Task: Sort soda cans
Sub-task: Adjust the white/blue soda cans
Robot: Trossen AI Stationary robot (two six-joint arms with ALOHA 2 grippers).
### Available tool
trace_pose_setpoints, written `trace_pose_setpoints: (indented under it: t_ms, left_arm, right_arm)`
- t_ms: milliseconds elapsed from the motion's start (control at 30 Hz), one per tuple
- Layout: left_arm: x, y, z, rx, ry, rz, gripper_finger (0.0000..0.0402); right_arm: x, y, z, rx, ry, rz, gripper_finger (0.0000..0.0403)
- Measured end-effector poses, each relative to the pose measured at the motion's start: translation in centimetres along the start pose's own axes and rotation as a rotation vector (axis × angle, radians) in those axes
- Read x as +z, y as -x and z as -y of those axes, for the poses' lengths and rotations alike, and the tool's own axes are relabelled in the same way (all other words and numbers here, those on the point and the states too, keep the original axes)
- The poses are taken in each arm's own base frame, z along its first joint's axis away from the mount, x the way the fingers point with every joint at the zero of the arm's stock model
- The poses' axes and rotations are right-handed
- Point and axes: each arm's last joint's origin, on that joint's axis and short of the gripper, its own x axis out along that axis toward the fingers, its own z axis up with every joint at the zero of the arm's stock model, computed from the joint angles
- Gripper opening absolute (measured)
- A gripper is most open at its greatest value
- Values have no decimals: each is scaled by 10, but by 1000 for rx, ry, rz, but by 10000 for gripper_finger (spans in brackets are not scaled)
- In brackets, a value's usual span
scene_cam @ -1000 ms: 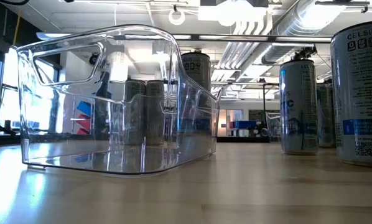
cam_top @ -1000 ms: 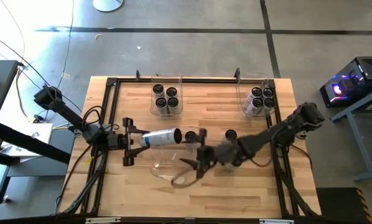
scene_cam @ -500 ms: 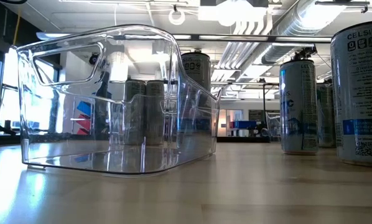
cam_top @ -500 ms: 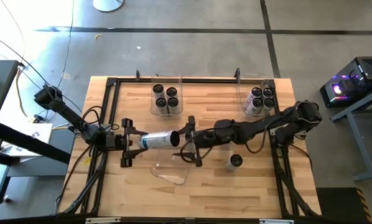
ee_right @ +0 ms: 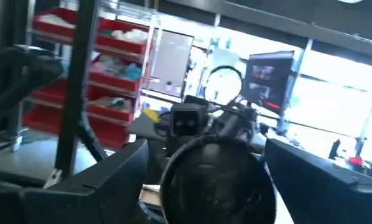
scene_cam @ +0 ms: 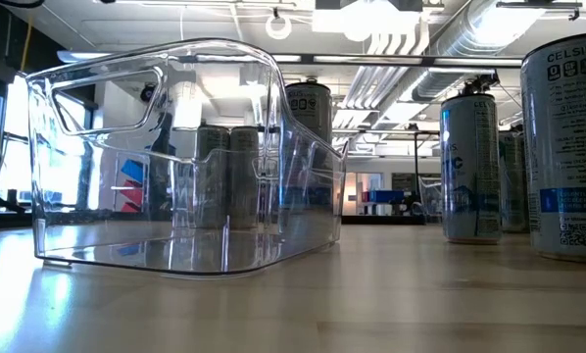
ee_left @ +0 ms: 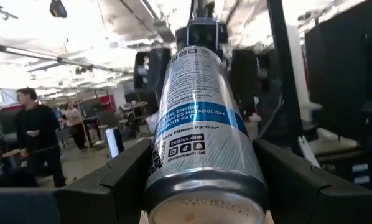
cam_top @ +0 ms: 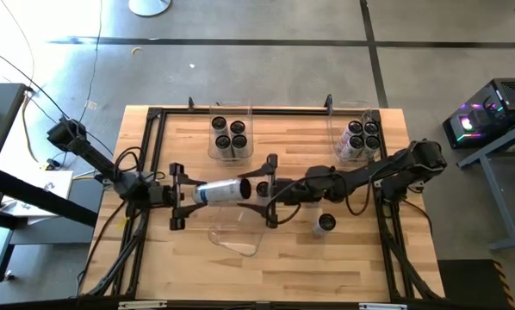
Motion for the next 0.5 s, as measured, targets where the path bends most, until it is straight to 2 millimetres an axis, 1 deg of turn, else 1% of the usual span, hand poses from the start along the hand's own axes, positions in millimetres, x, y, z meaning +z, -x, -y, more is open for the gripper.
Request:
trace_pose_setpoints:
  t_ms: [100, 267, 500]
  left_arm:
    - [1, 0, 0, 0, 3, 4, 241]
    - [0, 0, 0, 2, 3, 2, 241]
    - [2, 0, 0, -1, 11, 17, 241]
  right_arm:
    - [0, 0, -1, 41, -15, 7, 317]
    - [-3, 0, 0, 20, -14, -22, 317]
    - [-18, -6, 3, 17, -59, -68, 317]
